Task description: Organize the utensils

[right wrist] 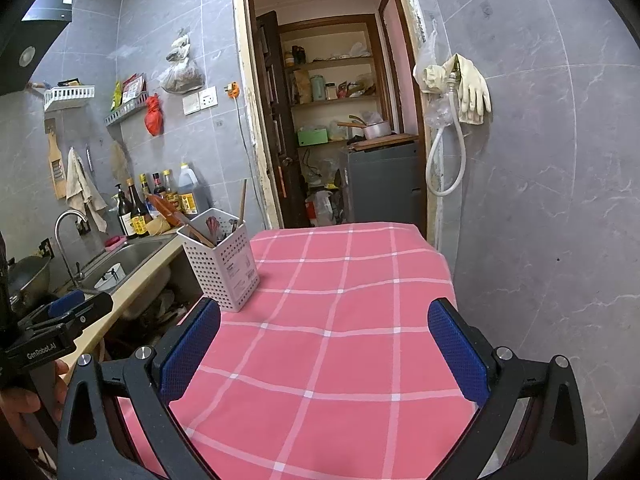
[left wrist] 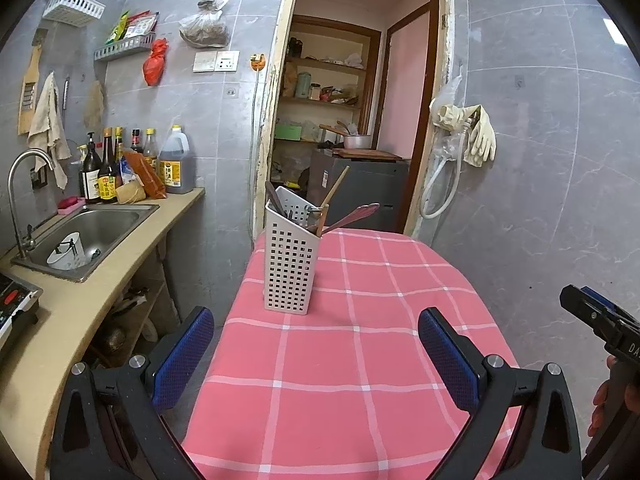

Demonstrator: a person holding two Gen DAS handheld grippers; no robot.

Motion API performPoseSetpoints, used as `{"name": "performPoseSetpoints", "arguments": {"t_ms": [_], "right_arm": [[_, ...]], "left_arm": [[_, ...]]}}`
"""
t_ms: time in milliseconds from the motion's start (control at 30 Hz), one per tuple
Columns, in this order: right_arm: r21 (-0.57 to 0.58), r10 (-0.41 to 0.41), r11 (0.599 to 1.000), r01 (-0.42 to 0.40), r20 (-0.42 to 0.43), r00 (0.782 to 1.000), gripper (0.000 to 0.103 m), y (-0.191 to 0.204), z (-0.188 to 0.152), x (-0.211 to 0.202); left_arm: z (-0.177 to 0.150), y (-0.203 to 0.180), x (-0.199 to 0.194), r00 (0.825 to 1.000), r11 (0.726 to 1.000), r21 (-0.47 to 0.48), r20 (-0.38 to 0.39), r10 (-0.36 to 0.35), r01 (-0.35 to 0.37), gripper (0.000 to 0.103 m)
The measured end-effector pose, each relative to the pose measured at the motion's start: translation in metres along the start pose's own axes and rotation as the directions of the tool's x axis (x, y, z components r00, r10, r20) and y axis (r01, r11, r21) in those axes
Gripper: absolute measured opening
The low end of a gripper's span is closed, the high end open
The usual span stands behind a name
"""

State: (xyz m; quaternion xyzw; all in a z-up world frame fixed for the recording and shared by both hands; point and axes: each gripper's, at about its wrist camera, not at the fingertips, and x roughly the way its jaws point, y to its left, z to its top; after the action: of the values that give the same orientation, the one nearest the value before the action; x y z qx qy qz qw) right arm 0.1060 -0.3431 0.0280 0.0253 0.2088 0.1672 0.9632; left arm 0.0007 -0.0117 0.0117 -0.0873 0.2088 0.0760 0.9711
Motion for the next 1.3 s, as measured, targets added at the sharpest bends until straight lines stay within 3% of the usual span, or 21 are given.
{"name": "performPoseSetpoints", "arguments": {"t_ms": [1300], "right_arm": [[-0.017, -0.022, 1.0, 0.022, -0.013, 1.0, 0.102, 0.011, -0.003, 0.009]], "left_arm": [[0.001, 0.004, -0.003, 1.0, 1.0, 0.002, 0.0, 0.004, -0.004, 0.103]]}}
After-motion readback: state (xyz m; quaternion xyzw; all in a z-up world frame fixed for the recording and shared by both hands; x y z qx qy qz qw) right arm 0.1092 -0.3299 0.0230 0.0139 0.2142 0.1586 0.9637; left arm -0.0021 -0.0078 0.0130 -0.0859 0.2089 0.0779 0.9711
